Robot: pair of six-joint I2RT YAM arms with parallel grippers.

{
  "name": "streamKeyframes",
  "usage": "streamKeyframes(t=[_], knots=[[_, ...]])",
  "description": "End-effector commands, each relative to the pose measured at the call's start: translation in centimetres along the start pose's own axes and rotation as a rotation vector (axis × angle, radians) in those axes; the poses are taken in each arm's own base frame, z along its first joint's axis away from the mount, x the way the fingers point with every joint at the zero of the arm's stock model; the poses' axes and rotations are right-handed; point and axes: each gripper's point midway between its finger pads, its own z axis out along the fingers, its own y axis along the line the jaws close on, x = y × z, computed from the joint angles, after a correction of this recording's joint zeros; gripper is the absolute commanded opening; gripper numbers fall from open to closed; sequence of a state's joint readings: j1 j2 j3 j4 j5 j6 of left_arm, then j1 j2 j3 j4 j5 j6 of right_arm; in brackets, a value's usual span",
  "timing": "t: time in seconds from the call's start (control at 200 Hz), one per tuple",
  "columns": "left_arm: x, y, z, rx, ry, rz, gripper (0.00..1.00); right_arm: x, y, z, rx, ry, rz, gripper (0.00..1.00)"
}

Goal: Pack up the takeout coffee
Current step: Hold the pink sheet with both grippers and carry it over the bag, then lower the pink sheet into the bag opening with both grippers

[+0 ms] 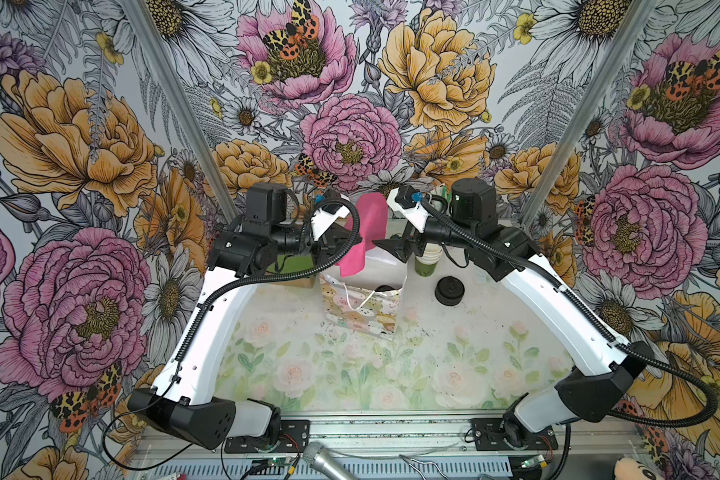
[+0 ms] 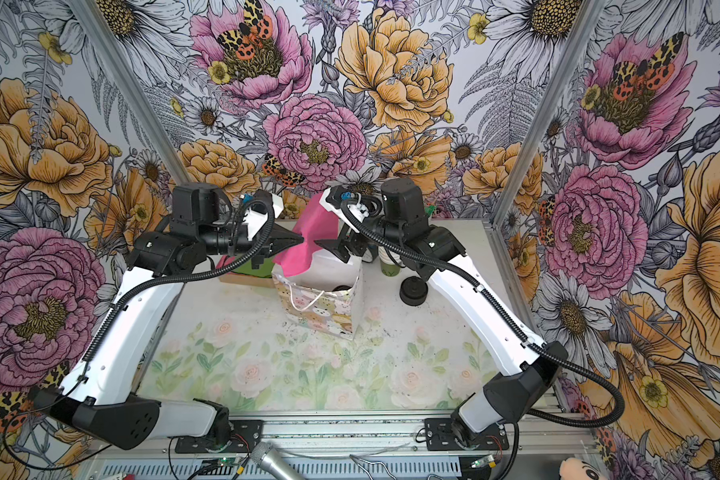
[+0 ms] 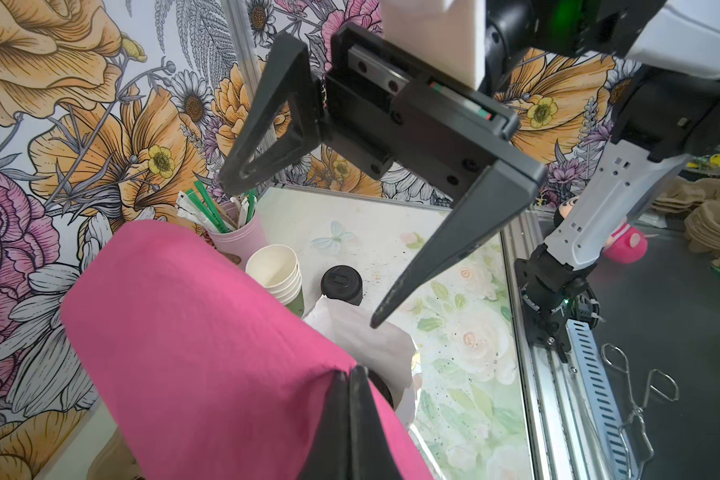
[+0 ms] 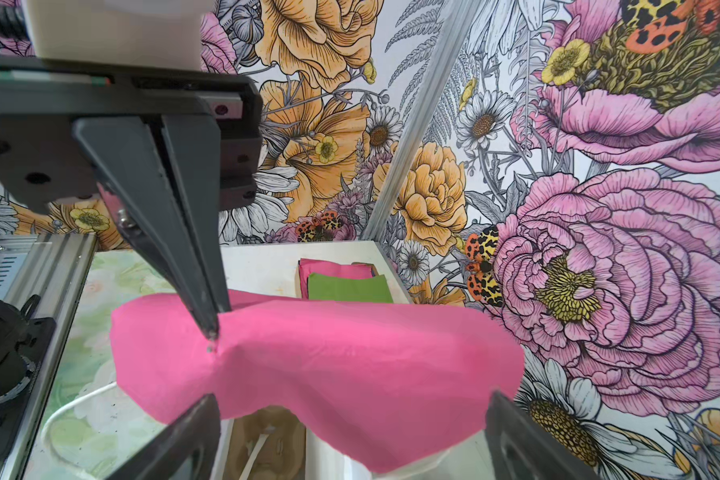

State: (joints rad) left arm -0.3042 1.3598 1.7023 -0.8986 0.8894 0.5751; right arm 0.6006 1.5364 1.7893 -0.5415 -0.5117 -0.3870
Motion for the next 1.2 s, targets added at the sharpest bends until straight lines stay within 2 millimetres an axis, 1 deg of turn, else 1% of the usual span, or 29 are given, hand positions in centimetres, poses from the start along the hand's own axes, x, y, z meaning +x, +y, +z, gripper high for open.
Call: streamKeyframes(t=[0.0, 0.065, 0.225, 0.34, 0.435, 0.53, 0.64, 0.75, 0.795, 0.895, 1.026, 1.066, 1.191], knots=[[0.6, -0.5, -0.1, -0.010, 0.024, 0.096, 0.00, -1.0, 0.2, 0.4, -0.035, -0.032, -0.049, 0.99], [0.9, -0.5, -0.1, -0.011, 0.029, 0.119, 0.00, -0.6, 0.2, 0.7, -0.038, -0.023, -0.063, 1.00], [2.0, -0.4, 0.1, 0.001, 0.068, 0.164, 0.00, 1.3, 0.2, 1.7, -0.044, 0.017, -0.090, 0.98], [2.9, -0.1, 0.4, -0.001, 0.102, 0.189, 0.00, 2.1, 0.5, 2.3, -0.070, 0.032, -0.090, 0.93], [3.4, 0.2, 0.6, 0.003, 0.128, 0.208, 0.00, 2.7, 0.7, 2.8, -0.086, 0.042, -0.083, 0.87], [3.4, 0.5, 0.7, 0.002, 0.132, 0.229, 0.00, 3.3, 1.1, 3.3, -0.108, 0.051, -0.069, 0.82], [3.2, 0.8, 0.7, 0.002, 0.129, 0.237, 0.00, 4.0, 1.7, 3.8, -0.138, 0.065, -0.046, 0.80], [3.1, 1.0, 0.7, -0.003, 0.130, 0.255, 0.00, 4.3, 2.3, 3.8, -0.164, 0.067, -0.020, 0.75], [3.1, 1.1, 0.6, -0.008, 0.133, 0.260, 0.00, 4.3, 2.6, 3.8, -0.176, 0.064, -0.008, 0.71], [2.9, 1.0, 0.4, -0.013, 0.130, 0.270, 0.00, 4.5, 3.1, 3.8, -0.191, 0.066, 0.010, 0.60], [2.6, 0.7, 0.1, -0.014, 0.120, 0.279, 0.00, 5.4, 3.3, 4.1, -0.191, 0.088, 0.023, 0.49], [2.6, 0.7, 0.1, -0.016, 0.120, 0.281, 0.00, 5.5, 3.3, 4.1, -0.188, 0.092, 0.024, 0.43], [2.6, 0.8, -0.1, -0.022, 0.121, 0.279, 0.00, 5.6, 3.5, 4.1, -0.188, 0.096, 0.035, 0.19]])
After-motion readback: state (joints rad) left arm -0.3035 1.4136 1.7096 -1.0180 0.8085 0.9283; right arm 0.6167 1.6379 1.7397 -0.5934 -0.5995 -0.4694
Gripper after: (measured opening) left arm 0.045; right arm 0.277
